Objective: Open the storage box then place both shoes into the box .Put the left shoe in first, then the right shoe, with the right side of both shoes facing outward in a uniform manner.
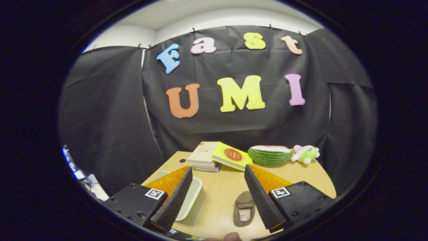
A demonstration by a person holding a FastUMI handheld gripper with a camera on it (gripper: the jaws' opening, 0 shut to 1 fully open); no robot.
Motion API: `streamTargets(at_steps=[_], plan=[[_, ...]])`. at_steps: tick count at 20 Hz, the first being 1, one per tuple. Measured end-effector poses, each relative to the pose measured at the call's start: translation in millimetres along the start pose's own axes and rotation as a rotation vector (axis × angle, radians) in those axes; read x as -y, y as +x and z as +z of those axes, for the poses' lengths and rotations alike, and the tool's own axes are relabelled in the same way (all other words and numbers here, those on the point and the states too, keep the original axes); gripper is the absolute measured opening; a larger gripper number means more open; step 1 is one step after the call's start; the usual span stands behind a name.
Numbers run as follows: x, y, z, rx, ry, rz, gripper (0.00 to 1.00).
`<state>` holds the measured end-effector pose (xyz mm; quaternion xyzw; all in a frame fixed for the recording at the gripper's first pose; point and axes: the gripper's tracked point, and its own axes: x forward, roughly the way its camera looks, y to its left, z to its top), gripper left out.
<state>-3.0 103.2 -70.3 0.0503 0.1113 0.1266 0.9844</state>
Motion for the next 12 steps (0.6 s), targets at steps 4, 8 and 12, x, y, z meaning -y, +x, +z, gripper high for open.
streamTargets(at_steps=[4, 8, 12], plan=[[-22, 11, -35, -0.1, 0.021, 0.063, 1.0], [-40, 24, -76, -0.216, 0.057, 0.118, 1.0], [-56, 31, -118, -0.337, 0.112, 0.169, 1.0]])
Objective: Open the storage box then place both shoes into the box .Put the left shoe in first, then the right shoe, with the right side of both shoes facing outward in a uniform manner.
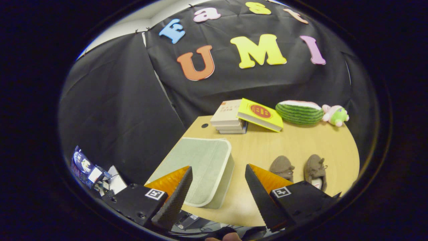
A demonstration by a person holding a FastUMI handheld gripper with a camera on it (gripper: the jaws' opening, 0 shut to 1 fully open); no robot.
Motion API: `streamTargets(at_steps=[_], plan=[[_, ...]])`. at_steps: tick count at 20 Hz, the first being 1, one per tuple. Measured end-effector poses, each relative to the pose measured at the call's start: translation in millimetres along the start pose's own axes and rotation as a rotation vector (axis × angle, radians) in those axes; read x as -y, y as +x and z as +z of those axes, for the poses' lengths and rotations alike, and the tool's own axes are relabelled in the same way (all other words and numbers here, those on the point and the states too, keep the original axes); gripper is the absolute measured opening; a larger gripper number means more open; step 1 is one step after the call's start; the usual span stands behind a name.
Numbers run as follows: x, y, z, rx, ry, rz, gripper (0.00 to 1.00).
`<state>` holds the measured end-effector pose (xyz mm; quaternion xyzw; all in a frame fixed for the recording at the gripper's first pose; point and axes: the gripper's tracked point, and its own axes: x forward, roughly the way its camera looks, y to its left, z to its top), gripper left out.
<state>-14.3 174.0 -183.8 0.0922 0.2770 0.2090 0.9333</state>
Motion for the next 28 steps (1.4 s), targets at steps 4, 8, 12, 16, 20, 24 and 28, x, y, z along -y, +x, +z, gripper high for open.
streamTargets(at_steps=[4, 8, 12, 16, 20, 24, 28], plan=[[-5, 19, -37, -0.126, 0.064, 0.05, 1.0], [-9, 38, -58, -0.209, 0.122, 0.088, 0.99], [-9, 56, -72, -0.265, 0.183, 0.122, 0.94], [-4, 72, -79, -0.313, 0.278, 0.14, 0.84], [-9, 76, -81, -0.35, 0.432, 0.206, 0.64], [-12, 74, -76, -0.374, 0.553, 0.239, 0.34], [-20, 63, -58, -0.38, 0.559, 0.261, 0.06]])
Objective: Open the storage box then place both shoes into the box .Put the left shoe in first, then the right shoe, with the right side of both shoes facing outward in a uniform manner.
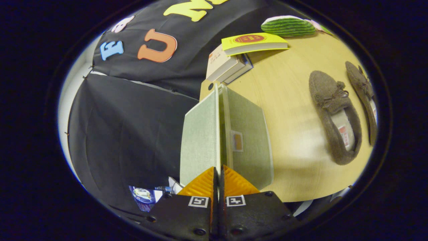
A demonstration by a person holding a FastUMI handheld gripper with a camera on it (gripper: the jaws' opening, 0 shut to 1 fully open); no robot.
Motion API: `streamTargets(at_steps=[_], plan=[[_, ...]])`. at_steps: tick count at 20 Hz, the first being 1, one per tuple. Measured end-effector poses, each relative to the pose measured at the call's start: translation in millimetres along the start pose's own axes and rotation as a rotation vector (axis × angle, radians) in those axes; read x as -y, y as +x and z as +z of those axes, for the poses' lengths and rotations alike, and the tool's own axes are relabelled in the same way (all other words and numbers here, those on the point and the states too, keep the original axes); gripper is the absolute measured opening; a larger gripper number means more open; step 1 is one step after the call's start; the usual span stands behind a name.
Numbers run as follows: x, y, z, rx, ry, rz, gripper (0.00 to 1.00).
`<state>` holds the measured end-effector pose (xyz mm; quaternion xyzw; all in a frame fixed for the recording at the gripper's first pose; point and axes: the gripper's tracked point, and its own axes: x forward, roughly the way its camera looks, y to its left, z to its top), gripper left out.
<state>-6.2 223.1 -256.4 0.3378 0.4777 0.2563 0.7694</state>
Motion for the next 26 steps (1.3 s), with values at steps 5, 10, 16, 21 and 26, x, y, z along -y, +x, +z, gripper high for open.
streamTargets(at_steps=[5, 10, 16, 21, 26], plan=[[-45, -16, 7, 0.021, -0.043, 0.051, 0.06], [-125, -29, 16, 0.042, -0.114, 0.154, 0.06], [-207, 6, -14, 0.014, -0.258, 0.206, 0.06], [-246, 49, -37, 0.005, -0.329, 0.207, 0.07], [-266, 56, -42, 0.053, -0.446, 0.192, 0.37]])
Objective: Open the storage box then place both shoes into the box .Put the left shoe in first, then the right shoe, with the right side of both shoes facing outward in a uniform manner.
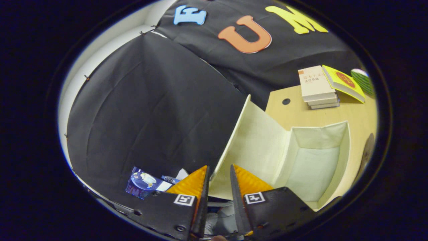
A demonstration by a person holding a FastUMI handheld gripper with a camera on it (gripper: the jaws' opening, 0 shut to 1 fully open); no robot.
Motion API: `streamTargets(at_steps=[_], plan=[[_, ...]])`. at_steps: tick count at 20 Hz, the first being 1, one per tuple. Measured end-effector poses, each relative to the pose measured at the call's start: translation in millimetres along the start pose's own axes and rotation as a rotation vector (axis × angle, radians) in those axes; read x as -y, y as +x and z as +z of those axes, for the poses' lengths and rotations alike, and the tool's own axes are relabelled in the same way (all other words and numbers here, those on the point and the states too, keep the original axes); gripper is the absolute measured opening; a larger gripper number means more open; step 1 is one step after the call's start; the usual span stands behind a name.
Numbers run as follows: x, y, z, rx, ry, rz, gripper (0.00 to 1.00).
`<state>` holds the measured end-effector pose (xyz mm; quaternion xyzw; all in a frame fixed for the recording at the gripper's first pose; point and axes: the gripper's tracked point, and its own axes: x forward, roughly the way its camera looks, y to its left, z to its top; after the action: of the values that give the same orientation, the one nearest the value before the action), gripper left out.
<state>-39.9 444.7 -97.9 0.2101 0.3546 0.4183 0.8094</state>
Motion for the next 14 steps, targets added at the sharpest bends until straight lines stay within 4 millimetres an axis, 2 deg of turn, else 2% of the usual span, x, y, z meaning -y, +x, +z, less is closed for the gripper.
streamTargets(at_steps=[3, 6, 10, 14], plan=[[4, -3, 2, 0.034, -0.051, -0.041, 0.65], [22, -22, 13, 0.099, -0.133, -0.136, 0.95], [46, -58, 31, 0.186, -0.228, -0.267, 0.97], [76, -110, 45, 0.268, -0.296, -0.399, 1.0]])
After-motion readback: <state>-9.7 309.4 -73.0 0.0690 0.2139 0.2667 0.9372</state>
